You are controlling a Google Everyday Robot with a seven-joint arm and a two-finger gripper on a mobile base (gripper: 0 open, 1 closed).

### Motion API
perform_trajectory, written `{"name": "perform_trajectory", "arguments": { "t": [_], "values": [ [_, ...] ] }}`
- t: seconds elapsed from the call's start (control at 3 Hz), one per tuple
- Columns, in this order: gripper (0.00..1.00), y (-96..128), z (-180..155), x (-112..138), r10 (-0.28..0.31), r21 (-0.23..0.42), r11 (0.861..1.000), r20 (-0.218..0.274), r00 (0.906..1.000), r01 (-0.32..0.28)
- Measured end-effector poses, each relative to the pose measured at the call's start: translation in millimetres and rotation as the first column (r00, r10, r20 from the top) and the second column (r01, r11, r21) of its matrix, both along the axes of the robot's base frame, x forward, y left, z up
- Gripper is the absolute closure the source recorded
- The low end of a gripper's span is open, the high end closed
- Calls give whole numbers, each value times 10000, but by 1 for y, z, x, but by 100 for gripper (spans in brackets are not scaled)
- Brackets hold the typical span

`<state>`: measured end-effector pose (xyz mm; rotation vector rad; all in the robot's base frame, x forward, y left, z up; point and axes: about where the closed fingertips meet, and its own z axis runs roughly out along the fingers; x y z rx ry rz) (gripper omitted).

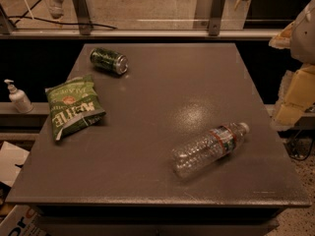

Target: Pick green can

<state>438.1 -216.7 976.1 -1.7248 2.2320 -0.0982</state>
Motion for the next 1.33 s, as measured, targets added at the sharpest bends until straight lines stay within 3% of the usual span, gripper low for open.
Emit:
{"name": "perform_trajectory", "arguments": {
  "t": [0.33,0.67,1.0,1.33],
  "values": [
    [0,0,0,0,0,1,10000,3,10000,0],
    [0,5,-10,8,122,302,9995,355,9993,-133],
    [0,21,-28,28,409,1179,9917,906,9950,-515],
    [0,53,-44,51,502,2121,9744,1191,9916,-748]
  ]
}}
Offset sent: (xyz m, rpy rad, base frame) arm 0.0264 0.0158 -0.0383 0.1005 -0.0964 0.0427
